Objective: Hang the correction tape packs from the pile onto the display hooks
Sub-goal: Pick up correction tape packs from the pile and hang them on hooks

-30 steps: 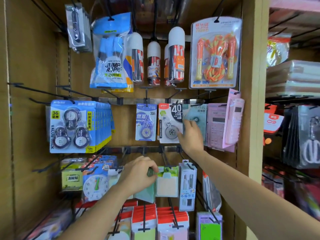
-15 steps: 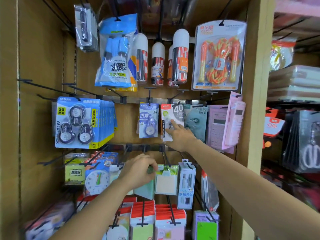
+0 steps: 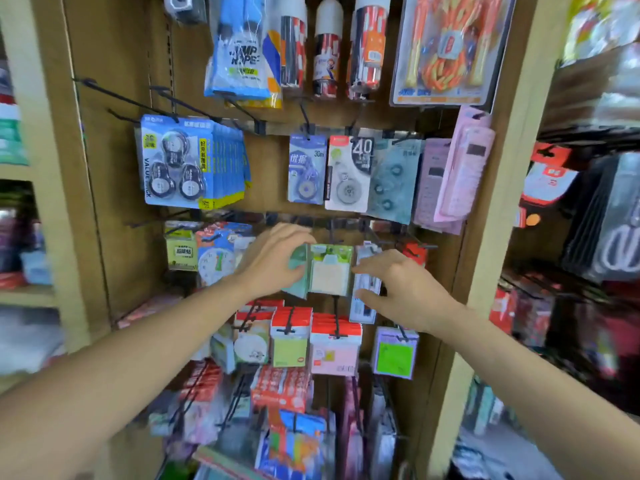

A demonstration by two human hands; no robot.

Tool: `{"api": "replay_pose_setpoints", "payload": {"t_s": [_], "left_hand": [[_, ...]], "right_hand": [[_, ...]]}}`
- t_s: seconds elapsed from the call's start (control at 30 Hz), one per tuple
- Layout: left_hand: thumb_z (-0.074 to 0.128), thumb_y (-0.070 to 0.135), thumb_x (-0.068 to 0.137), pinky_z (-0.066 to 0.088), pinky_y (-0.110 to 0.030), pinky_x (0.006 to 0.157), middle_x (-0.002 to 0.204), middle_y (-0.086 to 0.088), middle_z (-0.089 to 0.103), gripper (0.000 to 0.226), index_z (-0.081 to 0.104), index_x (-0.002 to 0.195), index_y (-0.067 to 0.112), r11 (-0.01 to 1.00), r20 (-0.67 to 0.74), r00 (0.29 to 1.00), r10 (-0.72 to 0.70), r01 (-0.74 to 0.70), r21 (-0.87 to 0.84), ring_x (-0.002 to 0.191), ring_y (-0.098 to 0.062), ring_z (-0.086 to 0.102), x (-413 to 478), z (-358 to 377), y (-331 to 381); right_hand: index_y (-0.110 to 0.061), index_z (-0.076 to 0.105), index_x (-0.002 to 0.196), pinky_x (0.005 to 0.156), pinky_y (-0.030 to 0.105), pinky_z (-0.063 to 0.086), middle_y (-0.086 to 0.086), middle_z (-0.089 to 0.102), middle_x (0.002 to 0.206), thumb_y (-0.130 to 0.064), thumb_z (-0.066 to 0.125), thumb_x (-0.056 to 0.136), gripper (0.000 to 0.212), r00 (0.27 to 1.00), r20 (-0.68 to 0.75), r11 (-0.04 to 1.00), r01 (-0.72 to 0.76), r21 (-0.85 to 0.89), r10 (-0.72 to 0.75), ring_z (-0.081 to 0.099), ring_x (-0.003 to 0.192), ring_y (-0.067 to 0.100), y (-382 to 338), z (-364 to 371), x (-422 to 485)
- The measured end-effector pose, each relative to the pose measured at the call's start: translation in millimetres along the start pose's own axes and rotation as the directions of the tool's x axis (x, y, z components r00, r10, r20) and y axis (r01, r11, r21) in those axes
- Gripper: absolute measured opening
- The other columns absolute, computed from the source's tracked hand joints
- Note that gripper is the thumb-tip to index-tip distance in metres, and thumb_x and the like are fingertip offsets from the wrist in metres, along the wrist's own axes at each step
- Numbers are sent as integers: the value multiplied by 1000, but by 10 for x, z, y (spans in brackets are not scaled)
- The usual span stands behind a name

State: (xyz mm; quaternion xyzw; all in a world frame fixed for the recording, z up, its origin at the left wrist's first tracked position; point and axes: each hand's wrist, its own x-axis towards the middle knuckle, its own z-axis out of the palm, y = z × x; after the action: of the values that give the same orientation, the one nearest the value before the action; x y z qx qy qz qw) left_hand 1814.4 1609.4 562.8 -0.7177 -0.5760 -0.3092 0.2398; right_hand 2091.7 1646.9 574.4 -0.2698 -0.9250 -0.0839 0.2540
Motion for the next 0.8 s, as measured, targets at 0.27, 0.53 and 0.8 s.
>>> {"api": "replay_pose_setpoints", "payload": {"t_s": [0.27,0.53,0.8], "left_hand": [[72,35,80,48,-29,86,113,9,70,23,71,102,30,976,204,956,-212,219,-11,108,-12,61,-1559,39,560],[71,44,86,42,-16,72,108,17,70,25,72,108,32,772,686,483,-545,608,185,97,-4,66,-4119,443,1060],[49,67,70,38,-19,62,77,0,69,51,71,79,22,477,729,183,-660,851,219,75,-13,59,-5908,382,1572]], "right_hand": [[-19,71,110,76,35,51,-11,65,88,-31,69,90,24,996,73,932,-76,354,54,65,89,22,-280,829,-1063],[-41,69,96,78,44,56,-21,61,67,-43,63,82,15,870,478,756,-391,524,119,64,75,13,-761,2273,-2344],[-31,74,98,82,24,48,-2,73,88,-32,69,85,14,550,820,592,-718,367,159,69,96,20,-1613,3371,-3450]]}}
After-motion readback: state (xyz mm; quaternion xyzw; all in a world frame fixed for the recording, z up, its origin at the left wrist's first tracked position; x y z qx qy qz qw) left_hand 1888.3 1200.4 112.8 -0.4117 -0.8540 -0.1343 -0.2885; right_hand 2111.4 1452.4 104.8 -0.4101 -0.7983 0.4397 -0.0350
